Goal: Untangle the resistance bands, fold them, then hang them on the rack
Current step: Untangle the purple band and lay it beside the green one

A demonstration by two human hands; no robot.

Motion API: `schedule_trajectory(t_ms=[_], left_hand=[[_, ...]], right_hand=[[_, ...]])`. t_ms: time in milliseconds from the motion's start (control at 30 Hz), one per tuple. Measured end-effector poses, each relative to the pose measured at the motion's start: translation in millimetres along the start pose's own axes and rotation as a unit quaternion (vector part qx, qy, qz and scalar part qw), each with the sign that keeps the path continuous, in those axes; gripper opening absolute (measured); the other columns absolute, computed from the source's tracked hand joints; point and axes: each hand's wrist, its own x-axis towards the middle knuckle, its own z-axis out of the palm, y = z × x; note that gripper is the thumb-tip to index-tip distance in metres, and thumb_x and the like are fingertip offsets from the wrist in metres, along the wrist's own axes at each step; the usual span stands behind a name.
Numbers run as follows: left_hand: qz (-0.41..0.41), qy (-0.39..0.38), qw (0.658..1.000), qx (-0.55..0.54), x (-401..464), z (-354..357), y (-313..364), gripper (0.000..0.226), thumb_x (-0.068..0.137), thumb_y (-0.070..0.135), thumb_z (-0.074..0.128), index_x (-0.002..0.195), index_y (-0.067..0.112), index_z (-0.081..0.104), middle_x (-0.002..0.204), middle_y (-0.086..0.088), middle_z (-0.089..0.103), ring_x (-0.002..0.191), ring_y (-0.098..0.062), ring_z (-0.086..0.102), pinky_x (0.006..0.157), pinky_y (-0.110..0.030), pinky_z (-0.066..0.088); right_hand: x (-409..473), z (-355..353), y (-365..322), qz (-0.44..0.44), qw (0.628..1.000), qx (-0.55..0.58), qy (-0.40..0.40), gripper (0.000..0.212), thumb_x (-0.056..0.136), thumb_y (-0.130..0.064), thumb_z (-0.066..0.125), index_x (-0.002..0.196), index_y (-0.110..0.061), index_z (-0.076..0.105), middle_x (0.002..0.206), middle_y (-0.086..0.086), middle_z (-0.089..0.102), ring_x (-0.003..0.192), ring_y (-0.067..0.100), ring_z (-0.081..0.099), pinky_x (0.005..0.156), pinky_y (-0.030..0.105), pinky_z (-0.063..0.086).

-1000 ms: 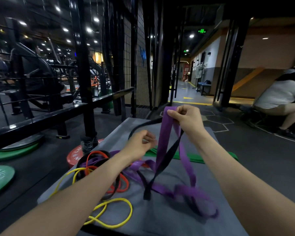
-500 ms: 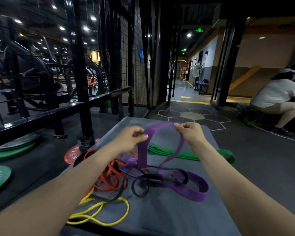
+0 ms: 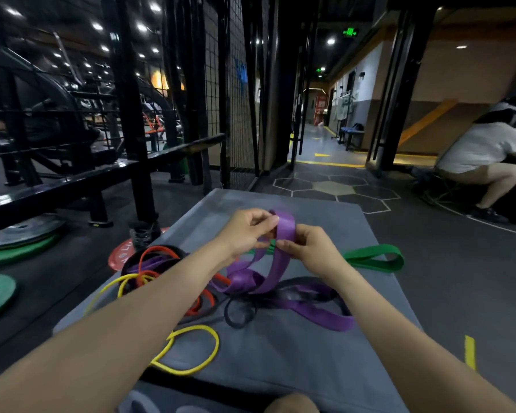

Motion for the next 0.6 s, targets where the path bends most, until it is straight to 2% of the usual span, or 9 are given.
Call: schedule_trajectory(t_ms=[67,133,167,267,333,433,533,600], left_hand=[[-0.026,-0.007,0.998,0.058,1.8,0.5,-21.0,0.015,0.096,0.014,0.048,0.084,0.016,0.057,0.079,0.001,0.058,0.071,-0.005,0.056,0.060,-0.011,0.048],[-0.041,-0.006,0.994,0.105,3.7,0.5,-44.9,0.017,0.095,0.009,0.048,0.081,0.016,0.055,0.077,0.002,0.057,0.065,0.000,0.054,0.057,-0.008,0.043],[-0.039,-0.004,0.990,0.138,4.8,0.7,-56.4,0.018,0.094,0.007,0.050,0.080,0.016,0.056,0.075,0.002,0.057,0.062,0.001,0.053,0.057,-0.010,0.041],[-0.027,0.008,0.965,0.260,9.8,2.5,-85.6,0.008,0.089,0.006,0.058,0.092,0.005,0.065,0.077,-0.003,0.060,0.064,-0.005,0.050,0.066,-0.020,0.041],[-0.026,-0.002,0.952,0.304,13.5,7.7,-98.0,0.012,0.088,0.007,0.059,0.097,0.002,0.066,0.087,-0.010,0.065,0.073,-0.013,0.057,0.074,-0.024,0.045],[-0.015,-0.039,0.934,0.354,17.9,22.4,-109.6,0.018,0.087,0.012,0.062,0.102,0.004,0.066,0.102,-0.012,0.069,0.089,-0.021,0.063,0.084,-0.026,0.046],[0.019,-0.063,0.899,0.433,23.8,35.7,-120.5,0.035,0.084,0.020,0.066,0.117,0.008,0.060,0.122,-0.007,0.061,0.111,-0.022,0.057,0.096,-0.029,0.043],[0.033,-0.090,0.874,0.477,28.9,40.3,-129.0,0.046,0.081,0.026,0.069,0.122,0.012,0.056,0.129,-0.005,0.053,0.118,-0.023,0.052,0.099,-0.032,0.041]], right_hand=[[-6.0,-3.9,16.8,0.048,0.998,0.016,0.030,0.009,0.087,0.000,0.059,0.096,0.000,0.061,0.076,0.004,0.063,0.059,0.000,0.058,0.064,0.021,0.052],[-11.1,-10.7,33.9,0.096,0.993,0.032,0.063,0.002,0.088,-0.003,0.059,0.087,-0.003,0.058,0.071,0.007,0.059,0.062,0.016,0.056,0.064,0.034,0.049],[-13.3,-14.4,40.8,0.122,0.989,0.034,0.075,0.006,0.087,-0.005,0.060,0.084,-0.005,0.055,0.069,0.008,0.055,0.062,0.020,0.053,0.064,0.037,0.045],[-17.3,-25.1,59.8,0.163,0.981,0.036,0.098,0.015,0.087,-0.021,0.062,0.083,-0.009,0.053,0.069,0.007,0.051,0.059,0.018,0.048,0.062,0.032,0.040],[-18.7,-30.7,70.5,0.178,0.977,-0.009,0.118,0.021,0.088,-0.030,0.061,0.090,-0.011,0.055,0.073,0.005,0.054,0.058,0.013,0.047,0.056,0.026,0.038],[-19.0,-36.5,92.1,0.195,0.971,-0.059,0.123,0.031,0.092,-0.028,0.055,0.067,-0.009,0.054,0.061,0.007,0.054,0.051,0.015,0.047,0.055,0.029,0.038],[-19.8,-39.6,111.9,0.225,0.958,-0.065,0.167,0.037,0.095,-0.029,0.050,0.065,-0.008,0.052,0.059,0.006,0.056,0.053,0.019,0.052,0.059,0.030,0.042],[-19.3,-42.6,119.0,0.234,0.947,-0.076,0.207,0.039,0.096,-0.031,0.048,0.064,-0.009,0.049,0.061,0.005,0.058,0.057,0.019,0.055,0.061,0.028,0.042]])
